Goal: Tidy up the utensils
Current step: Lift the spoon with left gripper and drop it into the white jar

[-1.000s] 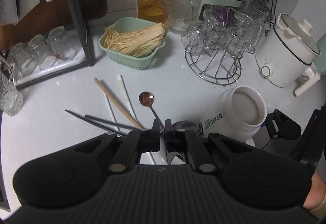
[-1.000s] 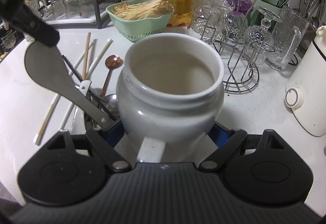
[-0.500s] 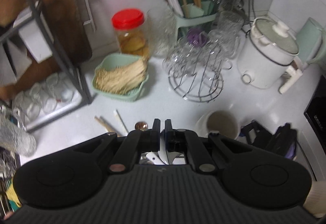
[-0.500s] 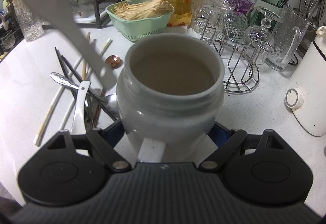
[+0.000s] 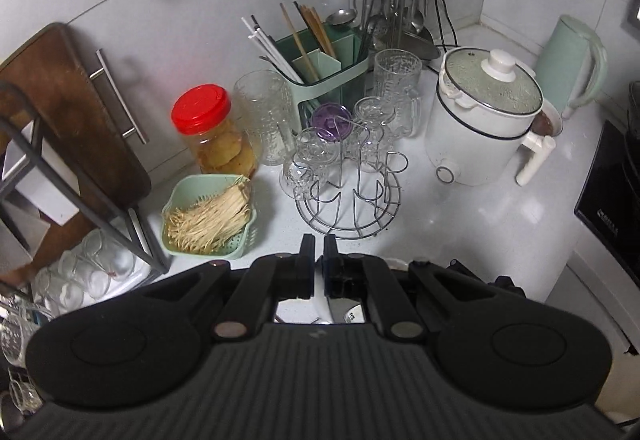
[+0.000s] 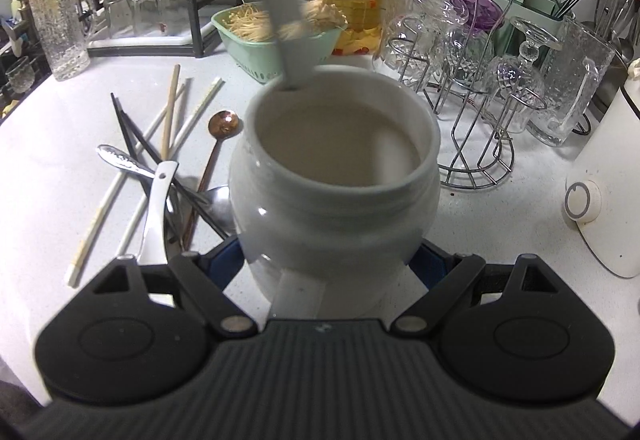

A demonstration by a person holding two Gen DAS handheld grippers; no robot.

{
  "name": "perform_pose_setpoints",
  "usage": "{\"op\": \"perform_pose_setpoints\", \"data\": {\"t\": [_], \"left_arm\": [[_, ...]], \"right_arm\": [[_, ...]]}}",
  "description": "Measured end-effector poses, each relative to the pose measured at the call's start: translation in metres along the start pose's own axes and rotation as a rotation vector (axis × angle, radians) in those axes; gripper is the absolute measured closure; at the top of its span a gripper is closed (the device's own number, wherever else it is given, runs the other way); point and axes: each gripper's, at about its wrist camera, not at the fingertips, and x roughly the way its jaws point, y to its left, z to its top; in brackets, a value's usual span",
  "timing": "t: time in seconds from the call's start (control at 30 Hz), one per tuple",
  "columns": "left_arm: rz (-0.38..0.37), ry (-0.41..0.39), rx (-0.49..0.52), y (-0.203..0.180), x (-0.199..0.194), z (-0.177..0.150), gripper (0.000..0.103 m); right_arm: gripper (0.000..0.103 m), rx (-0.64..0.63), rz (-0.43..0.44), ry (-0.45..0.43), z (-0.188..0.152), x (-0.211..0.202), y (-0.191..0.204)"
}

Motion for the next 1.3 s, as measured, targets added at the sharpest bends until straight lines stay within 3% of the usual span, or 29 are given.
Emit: {"op": "perform_pose_setpoints", "data": {"t": [0.33,0.77,0.93,1.1,1.13,1.17,1.23,1.3], "left_arm": [[-0.027,0.068,0.067,-0.014,0.037,0.008,0.099],[-0.131,0.290,0.197,-0.042,0.111,0.013,0.099],[-0.140,0.328,0.178,-0.042,0.125,0.008,0.099],[-0.135,0.317,0.139,-0.039,0.124,0.007,0.097],[-0.133,0.318,0.134,-0.038,0.123,0.007,0.088],[-0.133,0.316,0.121,-0.036,0.121,0.008,0.065],[-0.138,0.281,0.090,-0.031,0.112,0.009,0.034],[-0.128,0.245,0.073,-0.027,0.103,0.009,0.031]], "right_arm": [[0.013,-0.003,0.004,-0.007,0.002,0.002,0.001],[0.013,0.005,0.001,-0.013,0.001,0.001,0.002],[0.013,0.008,0.000,-0.016,0.000,0.001,0.002],[0.013,0.009,-0.002,-0.014,0.001,0.000,0.003],[0.013,0.009,-0.004,-0.014,0.001,0.000,0.003],[0.013,0.008,-0.004,-0.015,0.001,0.000,0.003],[0.013,0.008,-0.004,-0.013,0.002,0.001,0.003],[0.013,0.007,-0.005,-0.012,0.002,0.000,0.003]]}}
